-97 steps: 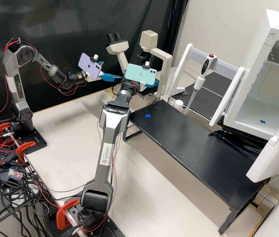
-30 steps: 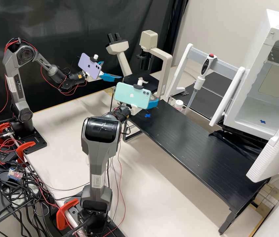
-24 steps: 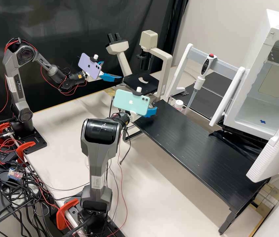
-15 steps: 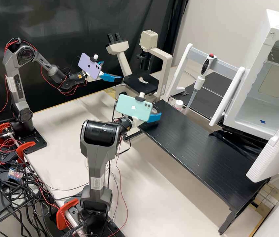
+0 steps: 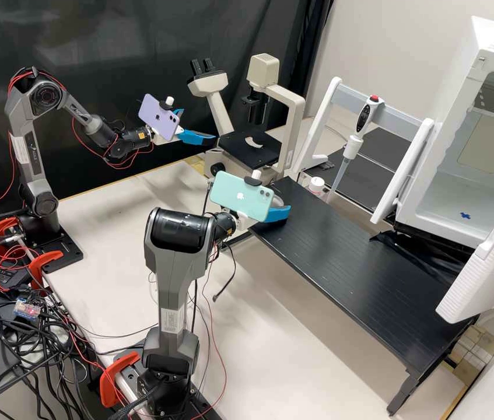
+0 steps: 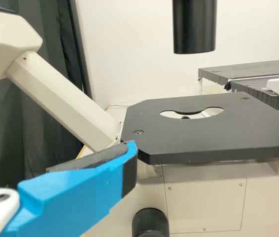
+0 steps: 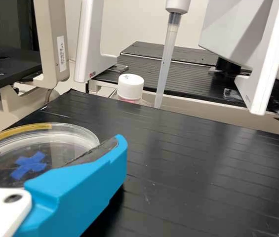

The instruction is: Move the petri dish to the bench

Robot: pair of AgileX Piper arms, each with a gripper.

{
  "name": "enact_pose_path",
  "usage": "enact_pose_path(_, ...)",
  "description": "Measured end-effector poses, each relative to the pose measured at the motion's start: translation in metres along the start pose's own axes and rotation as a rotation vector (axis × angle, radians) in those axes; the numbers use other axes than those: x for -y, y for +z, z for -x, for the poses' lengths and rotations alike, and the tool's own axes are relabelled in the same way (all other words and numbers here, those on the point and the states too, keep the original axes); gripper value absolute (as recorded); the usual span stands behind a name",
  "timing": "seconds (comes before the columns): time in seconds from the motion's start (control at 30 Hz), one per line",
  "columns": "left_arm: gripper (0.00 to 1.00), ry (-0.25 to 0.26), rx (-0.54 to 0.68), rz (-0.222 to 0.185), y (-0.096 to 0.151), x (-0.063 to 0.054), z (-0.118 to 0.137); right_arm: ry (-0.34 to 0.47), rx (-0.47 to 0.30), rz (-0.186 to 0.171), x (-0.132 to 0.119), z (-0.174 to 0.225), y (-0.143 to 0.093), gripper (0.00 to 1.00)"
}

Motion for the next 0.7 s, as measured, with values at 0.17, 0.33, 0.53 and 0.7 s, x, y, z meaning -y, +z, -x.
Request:
enact_pose_path(0.17,1.00,0.000,0.000,0.000,0.0000,0.0000,0.0000,0.013,0.001,0.006,0.0017,-0.0016,0.0011,0.00)
enact_pose_path(0.33,1.00,0.000,0.000,0.000,0.0000,0.0000,0.0000,0.020,0.002,0.009,0.0025,-0.0028,0.0015,1.00)
enact_pose_path(0.53,1.00,0.000,0.000,0.000,0.0000,0.0000,0.0000,0.019,-0.006,0.014,0.0049,-0.0035,-0.0010,1.00)
enact_pose_path(0.7,1.00,0.000,0.000,0.000,0.0000,0.0000,0.0000,0.023,-0.010,0.013,0.0059,-0.0023,-0.0027,1.00)
